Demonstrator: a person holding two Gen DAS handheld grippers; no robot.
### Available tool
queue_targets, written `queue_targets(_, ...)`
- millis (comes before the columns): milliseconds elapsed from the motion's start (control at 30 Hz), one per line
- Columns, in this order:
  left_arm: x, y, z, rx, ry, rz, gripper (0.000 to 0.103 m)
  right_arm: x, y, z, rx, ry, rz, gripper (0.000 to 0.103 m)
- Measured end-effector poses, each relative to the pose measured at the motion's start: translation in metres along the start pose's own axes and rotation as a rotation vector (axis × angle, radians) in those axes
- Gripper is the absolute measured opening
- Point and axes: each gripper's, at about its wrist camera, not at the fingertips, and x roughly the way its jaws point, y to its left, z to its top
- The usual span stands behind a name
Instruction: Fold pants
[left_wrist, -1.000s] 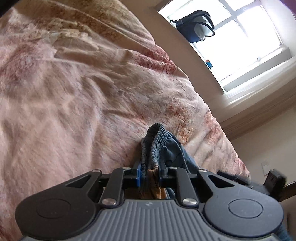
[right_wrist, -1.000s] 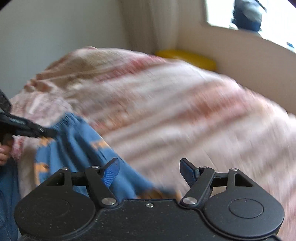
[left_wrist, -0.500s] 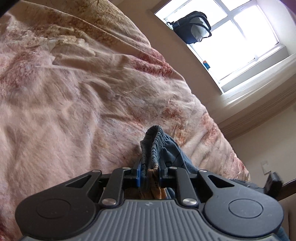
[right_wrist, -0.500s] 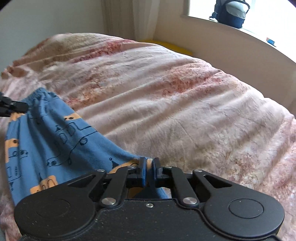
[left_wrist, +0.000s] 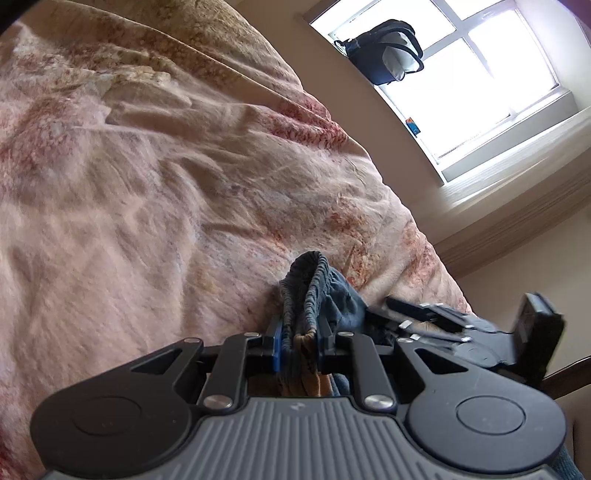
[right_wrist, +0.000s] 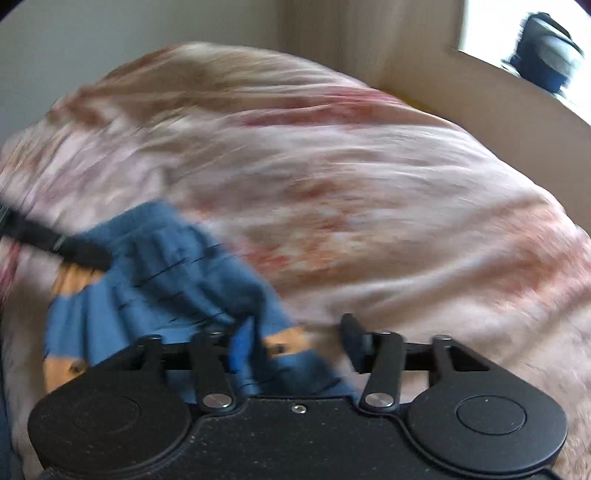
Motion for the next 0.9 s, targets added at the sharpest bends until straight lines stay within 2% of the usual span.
queue_targets(67, 0.000, 0.004, 0.001, -0.021, 0.009, -0.008, 0.018, -0.015, 0.003, 0.003, 0.009, -0.044, -0.068, 0.040)
queue_targets(167, 0.002, 0.006, 0.001, -0.030, 0.017, -0.003, 0.018, -0.032, 0.012, 0.009, 0.055, -0.116, -0.011, 0.043)
queue_targets(233, 0.001, 0.003, 0.001, -0.006, 0.013, 0.004, 0.018, -0.024, 0.032, 0.012, 0.017, -0.112, 0.021, 0.048)
queue_targets(300, 0.001, 0.003, 0.000, 0.004, 0.010, 0.001, 0.018, 0.000, 0.052, 0.011, -0.036, -0.064, 0.034, 0.052)
queue_targets(333, 0.001, 0.003, 0.000, 0.007, 0.012, 0.006, 0.018, 0.015, 0.059, 0.011, -0.067, -0.027, -0.006, 0.052)
queue_targets(367, 0.003, 0.005, 0.000, 0.007, 0.015, 0.016, 0.018, 0.030, 0.061, 0.011, -0.079, -0.002, -0.054, 0.061)
queue_targets(433, 0.004, 0.010, 0.001, -0.025, 0.023, 0.008, 0.019, 0.036, 0.055, 0.012, -0.013, -0.025, -0.109, 0.077)
queue_targets(467, 0.005, 0.010, 0.002, -0.029, 0.023, 0.006, 0.019, 0.033, 0.050, 0.013, 0.032, -0.047, -0.137, 0.076)
queue_targets(600, 0.006, 0.007, 0.002, -0.004, 0.017, 0.016, 0.019, -0.011, 0.055, 0.003, 0.083, -0.098, -0.244, 0.080)
queue_targets(667, 0.006, 0.007, 0.001, -0.004, 0.015, 0.016, 0.019, -0.039, 0.066, -0.014, 0.069, -0.093, -0.308, 0.094)
queue_targets(767, 0.004, 0.000, -0.001, 0.029, -0.002, 0.032, 0.019, -0.082, 0.086, -0.052, 0.014, -0.060, -0.405, 0.102)
queue_targets(900, 0.003, -0.008, -0.003, 0.079, -0.020, 0.064, 0.019, -0.106, 0.105, -0.107, -0.144, 0.009, -0.656, 0.102)
